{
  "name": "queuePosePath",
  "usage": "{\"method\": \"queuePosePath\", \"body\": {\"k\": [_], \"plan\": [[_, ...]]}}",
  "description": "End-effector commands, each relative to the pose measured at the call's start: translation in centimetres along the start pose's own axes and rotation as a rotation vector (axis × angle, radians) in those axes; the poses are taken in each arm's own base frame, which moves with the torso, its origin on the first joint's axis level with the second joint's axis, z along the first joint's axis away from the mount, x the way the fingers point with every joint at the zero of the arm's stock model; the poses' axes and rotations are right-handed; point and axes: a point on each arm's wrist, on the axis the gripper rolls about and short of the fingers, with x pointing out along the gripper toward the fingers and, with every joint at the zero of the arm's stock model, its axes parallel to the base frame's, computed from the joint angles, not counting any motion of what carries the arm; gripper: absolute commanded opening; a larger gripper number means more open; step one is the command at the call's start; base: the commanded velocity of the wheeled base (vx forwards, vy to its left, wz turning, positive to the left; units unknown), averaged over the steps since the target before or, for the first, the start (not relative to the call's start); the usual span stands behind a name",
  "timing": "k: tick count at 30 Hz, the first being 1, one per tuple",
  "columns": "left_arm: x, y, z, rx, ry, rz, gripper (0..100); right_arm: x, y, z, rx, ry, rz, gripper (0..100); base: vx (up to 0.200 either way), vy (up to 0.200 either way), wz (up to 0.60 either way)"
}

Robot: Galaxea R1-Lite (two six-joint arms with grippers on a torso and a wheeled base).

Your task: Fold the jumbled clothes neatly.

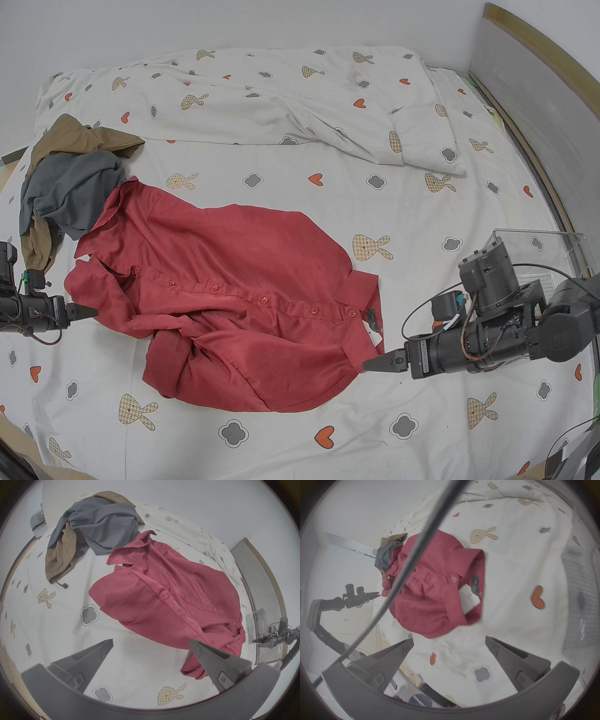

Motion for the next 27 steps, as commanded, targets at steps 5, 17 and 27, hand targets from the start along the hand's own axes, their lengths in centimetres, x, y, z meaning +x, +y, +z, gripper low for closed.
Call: {"method": "queuePosePath", "body": {"k": [5,17,27], "plan": [[-3.0,-1.9,0.4,0.053,-0.086,0.008,100,5.1,-1.5,-0.4,0.036,0.101,0.058,100,0.000,0.000,0.00],[-5.2,-3.4,0.5,0.094,-0.151,0.016,100,5.5,0.8,-1.5,0.081,0.189,0.186,100,0.000,0.000,0.00],[-6.3,-4.1,0.6,0.118,-0.185,0.019,100,8.6,2.0,-1.6,0.128,0.254,0.204,100,0.000,0.000,0.00]]}}
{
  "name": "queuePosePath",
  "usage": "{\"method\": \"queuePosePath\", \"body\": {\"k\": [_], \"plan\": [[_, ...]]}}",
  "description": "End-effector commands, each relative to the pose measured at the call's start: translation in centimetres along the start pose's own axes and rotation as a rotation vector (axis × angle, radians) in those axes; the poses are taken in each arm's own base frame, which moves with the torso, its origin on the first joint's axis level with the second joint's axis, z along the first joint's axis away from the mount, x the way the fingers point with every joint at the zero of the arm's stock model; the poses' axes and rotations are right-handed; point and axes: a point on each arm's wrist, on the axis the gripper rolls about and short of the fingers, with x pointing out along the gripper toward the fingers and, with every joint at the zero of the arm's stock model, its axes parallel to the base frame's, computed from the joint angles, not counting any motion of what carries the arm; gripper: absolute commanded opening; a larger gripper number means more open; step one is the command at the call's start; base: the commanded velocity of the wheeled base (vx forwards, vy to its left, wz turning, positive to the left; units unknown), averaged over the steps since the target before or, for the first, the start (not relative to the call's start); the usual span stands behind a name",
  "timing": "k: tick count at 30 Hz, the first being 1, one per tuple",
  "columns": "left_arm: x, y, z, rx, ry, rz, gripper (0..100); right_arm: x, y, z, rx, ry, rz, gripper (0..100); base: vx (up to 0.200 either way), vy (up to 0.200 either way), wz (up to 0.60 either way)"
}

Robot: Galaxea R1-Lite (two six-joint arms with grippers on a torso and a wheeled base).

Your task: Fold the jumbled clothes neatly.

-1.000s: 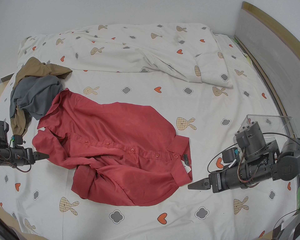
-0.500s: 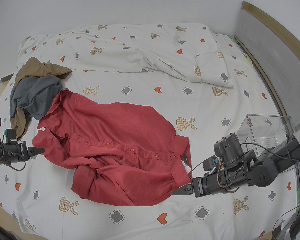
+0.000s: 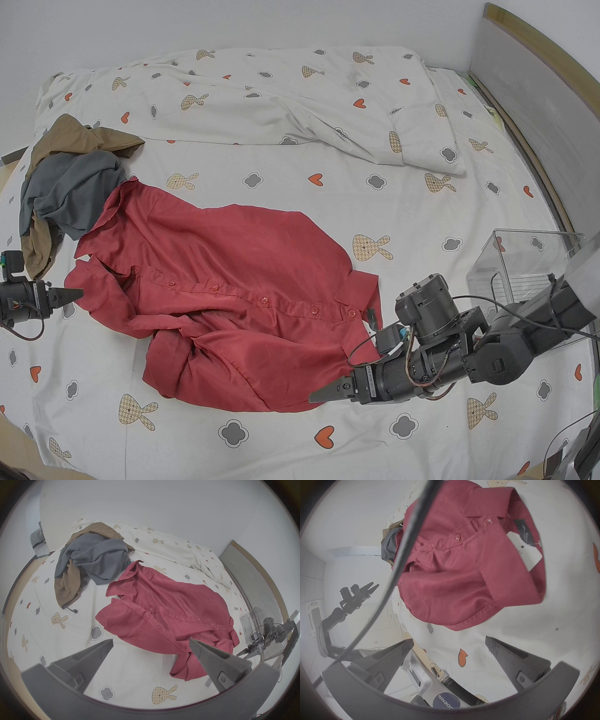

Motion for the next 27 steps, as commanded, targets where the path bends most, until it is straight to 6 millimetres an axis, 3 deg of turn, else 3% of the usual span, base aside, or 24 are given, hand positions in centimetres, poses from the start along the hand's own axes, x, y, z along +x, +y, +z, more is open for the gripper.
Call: {"method": "queuePosePath", "body": {"k": [1,8,24,25,27], "plan": [[-0.8,-0.5,0.1,0.016,-0.025,0.003,100,2.1,0.2,-0.2,0.007,0.045,-0.006,100,0.000,0.000,0.00],[-1.2,-1.0,0.1,0.029,-0.036,-0.003,100,3.6,0.2,0.2,0.055,0.058,-0.011,100,0.000,0.000,0.00],[-0.7,-0.9,-0.1,0.023,-0.019,-0.012,100,4.9,0.1,1.5,0.061,0.040,-0.008,100,0.000,0.000,0.00],[-0.7,-0.9,-0.1,0.024,-0.018,-0.012,100,4.9,0.2,1.5,0.066,0.032,-0.002,0,0.000,0.000,0.00],[-0.6,-0.9,-0.1,0.021,-0.014,-0.011,100,4.9,0.2,1.6,0.081,0.018,0.006,0,0.000,0.000,0.00]]}}
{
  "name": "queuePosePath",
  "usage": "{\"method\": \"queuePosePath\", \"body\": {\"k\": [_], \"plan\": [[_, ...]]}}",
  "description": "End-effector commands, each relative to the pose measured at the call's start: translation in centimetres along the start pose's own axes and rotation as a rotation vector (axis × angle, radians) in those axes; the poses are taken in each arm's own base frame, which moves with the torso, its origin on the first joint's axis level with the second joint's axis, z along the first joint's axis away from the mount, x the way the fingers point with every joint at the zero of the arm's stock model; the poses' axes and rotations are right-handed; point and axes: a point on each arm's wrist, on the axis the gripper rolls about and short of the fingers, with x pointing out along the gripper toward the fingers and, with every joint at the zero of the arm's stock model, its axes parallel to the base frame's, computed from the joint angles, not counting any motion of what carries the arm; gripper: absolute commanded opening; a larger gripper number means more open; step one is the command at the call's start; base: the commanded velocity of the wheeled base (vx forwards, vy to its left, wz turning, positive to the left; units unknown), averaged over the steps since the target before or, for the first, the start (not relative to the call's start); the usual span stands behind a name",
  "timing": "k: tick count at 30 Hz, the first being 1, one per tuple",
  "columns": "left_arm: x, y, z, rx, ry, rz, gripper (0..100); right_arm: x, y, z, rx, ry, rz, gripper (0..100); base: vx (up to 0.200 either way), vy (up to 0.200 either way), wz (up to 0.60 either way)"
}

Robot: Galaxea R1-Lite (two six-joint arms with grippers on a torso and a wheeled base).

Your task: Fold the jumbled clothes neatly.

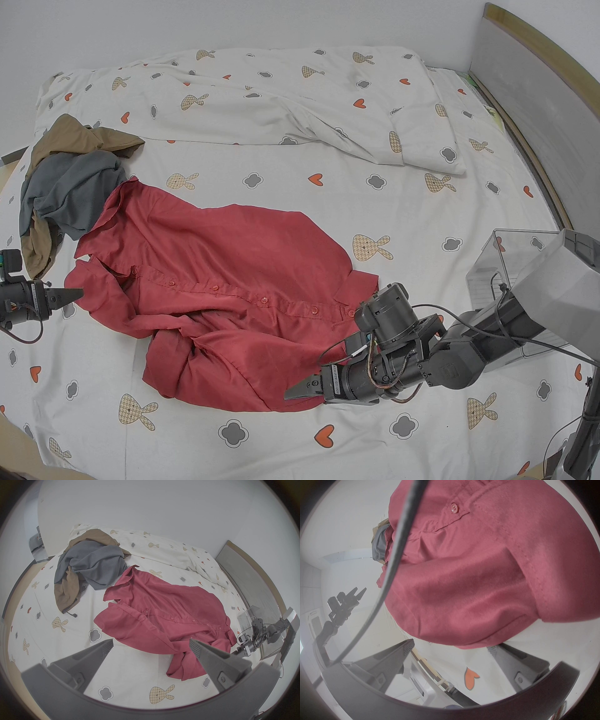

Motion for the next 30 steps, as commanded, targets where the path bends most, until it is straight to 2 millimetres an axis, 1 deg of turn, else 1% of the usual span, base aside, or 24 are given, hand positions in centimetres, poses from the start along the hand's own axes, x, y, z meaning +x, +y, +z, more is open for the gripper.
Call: {"method": "queuePosePath", "body": {"k": [1,4,5,7,11,13,14,15,16,17,20,22,28,30], "plan": [[0.3,0.2,-0.1,-0.006,0.011,0.000,100,0.1,0.0,0.0,0.018,-0.012,0.010,0,0.000,0.000,0.00],[0.3,0.2,0.0,-0.004,0.008,0.001,100,0.0,0.1,-0.2,0.027,-0.010,0.009,0,0.000,0.000,0.00],[0.3,0.2,0.0,-0.004,0.008,0.001,100,-0.2,0.0,-0.7,0.032,-0.001,0.005,0,0.000,0.000,0.00],[0.4,0.2,-0.1,-0.007,0.012,0.000,100,-1.3,0.7,-0.7,0.023,-0.020,0.024,0,0.000,0.000,0.00],[0.4,0.2,-0.1,-0.006,0.012,-0.001,100,-2.4,0.9,-1.1,0.019,-0.027,0.027,0,0.000,0.000,0.00],[0.4,0.2,-0.1,-0.005,0.011,0.000,100,-3.5,1.2,-1.7,0.012,-0.032,0.033,0,0.000,0.000,0.00],[0.4,0.2,-0.1,-0.005,0.011,0.000,100,-3.5,1.2,-1.7,0.012,-0.032,0.033,0,0.000,0.000,0.00],[0.4,0.2,0.0,-0.004,0.010,0.001,100,-4.4,1.2,-2.4,0.011,-0.034,0.034,0,0.000,0.000,0.00],[0.4,0.2,-0.1,-0.006,0.012,0.000,100,-4.5,1.2,-2.4,0.010,-0.035,0.035,0,0.000,0.000,0.00],[0.4,0.3,-0.1,-0.008,0.013,0.001,100,-5.3,1.3,-3.0,0.007,-0.037,0.039,0,0.000,0.000,0.00],[0.4,0.2,-0.1,-0.007,0.014,0.000,100,-6.4,1.1,-4.1,0.010,-0.030,0.033,0,0.000,0.000,0.00],[0.4,0.2,-0.1,-0.007,0.014,0.000,100,-6.8,0.8,-4.7,0.016,-0.021,0.025,0,0.000,0.000,0.00],[0.6,0.3,-0.2,-0.009,0.019,-0.001,100,-7.9,0.1,-8.0,0.022,0.062,-0.015,0,0.000,0.000,0.00],[0.6,0.3,-0.2,-0.009,0.020,-0.001,100,-8.0,0.0,-8.4,0.021,0.071,-0.022,0,0.000,0.000,0.00]]}}
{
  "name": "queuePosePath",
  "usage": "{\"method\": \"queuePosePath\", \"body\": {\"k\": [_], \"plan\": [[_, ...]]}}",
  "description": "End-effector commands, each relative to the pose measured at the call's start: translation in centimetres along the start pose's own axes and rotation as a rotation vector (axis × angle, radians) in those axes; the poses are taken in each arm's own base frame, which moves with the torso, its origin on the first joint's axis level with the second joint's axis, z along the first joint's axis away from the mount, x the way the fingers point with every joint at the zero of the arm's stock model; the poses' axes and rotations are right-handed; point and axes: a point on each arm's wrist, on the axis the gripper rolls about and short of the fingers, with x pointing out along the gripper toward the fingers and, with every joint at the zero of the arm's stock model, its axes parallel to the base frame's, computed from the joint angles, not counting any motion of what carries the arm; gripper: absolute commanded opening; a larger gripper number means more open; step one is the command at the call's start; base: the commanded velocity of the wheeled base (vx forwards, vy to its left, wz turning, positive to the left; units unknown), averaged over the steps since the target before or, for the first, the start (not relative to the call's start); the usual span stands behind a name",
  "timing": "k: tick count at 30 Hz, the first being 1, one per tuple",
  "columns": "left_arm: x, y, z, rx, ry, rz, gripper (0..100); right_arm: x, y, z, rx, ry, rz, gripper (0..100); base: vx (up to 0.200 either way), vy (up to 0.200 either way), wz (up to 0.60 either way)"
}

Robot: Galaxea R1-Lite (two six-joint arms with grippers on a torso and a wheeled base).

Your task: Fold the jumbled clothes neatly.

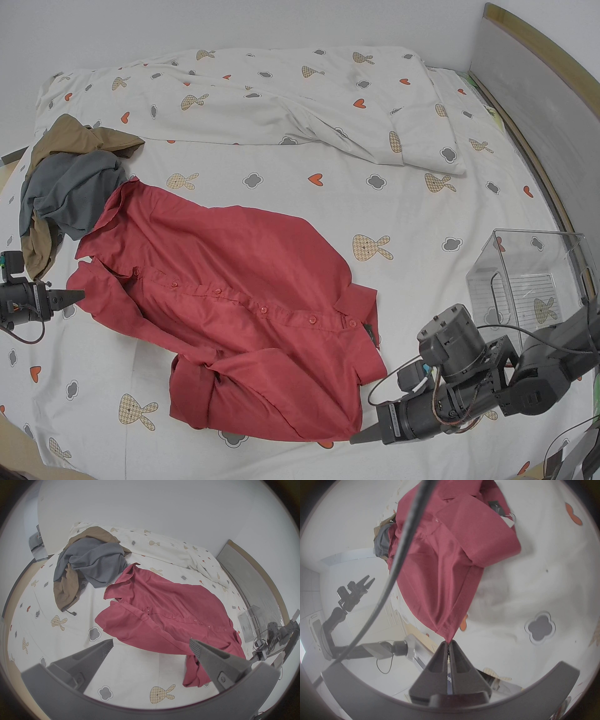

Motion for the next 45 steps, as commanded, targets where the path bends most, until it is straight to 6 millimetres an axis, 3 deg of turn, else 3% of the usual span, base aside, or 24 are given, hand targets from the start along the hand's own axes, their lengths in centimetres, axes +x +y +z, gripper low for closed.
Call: {"method": "queuePosePath", "body": {"k": [1,6,13,14,21,31,33,36,37,38,39,45], "plan": [[0.2,0.1,-0.1,-0.004,0.006,-0.001,100,-1.2,0.0,-1.8,-0.018,0.015,0.002,0,0.000,0.000,0.00],[0.2,0.2,-0.1,-0.005,0.006,0.002,100,-1.5,-0.9,-3.0,-0.012,0.043,-0.019,0,0.000,0.000,0.00],[0.3,0.2,-0.1,-0.005,0.010,0.000,100,-1.2,-1.0,-2.4,-0.027,0.034,-0.025,0,0.000,0.000,0.00],[0.3,0.2,-0.1,-0.005,0.010,0.000,100,-1.0,-0.9,-2.3,-0.046,0.037,-0.026,100,0.000,0.000,0.00],[0.5,0.3,-0.3,-0.011,0.020,-0.003,100,-1.1,-0.1,-2.0,-0.097,0.019,-0.006,100,0.000,0.000,0.00],[-0.9,-2.2,-0.7,0.048,-0.007,-0.067,100,-5.9,2.1,-1.0,-0.191,-0.160,0.103,100,0.000,0.000,0.00],[-0.9,-3.8,-1.5,0.148,0.006,-0.126,100,-7.2,2.5,-0.8,-0.204,-0.210,0.126,100,0.000,0.000,0.00],[0.1,-4.8,-2.2,0.253,0.046,-0.180,100,-7.9,2.6,-0.7,-0.207,-0.238,0.136,100,0.000,0.000,0.00],[1.6,-5.6,-2.7,0.298,0.104,-0.201,100,-8.3,2.5,-0.5,-0.200,-0.256,0.135,100,0.000,0.000,0.00],[1.6,-5.6,-2.7,0.298,0.104,-0.201,100,-8.3,2.5,-0.5,-0.200,-0.256,0.135,100,0.000,0.000,0.00],[3.3,-6.3,-3.1,0.326,0.177,-0.155,100,-8.6,2.3,-0.2,-0.191,-0.273,0.132,100,0.000,0.000,0.00],[5.6,-6.2,-4.0,0.339,0.278,-0.092,100,-10.0,1.6,0.0,-0.169,-0.333,0.129,100,0.000,0.000,0.00]]}}
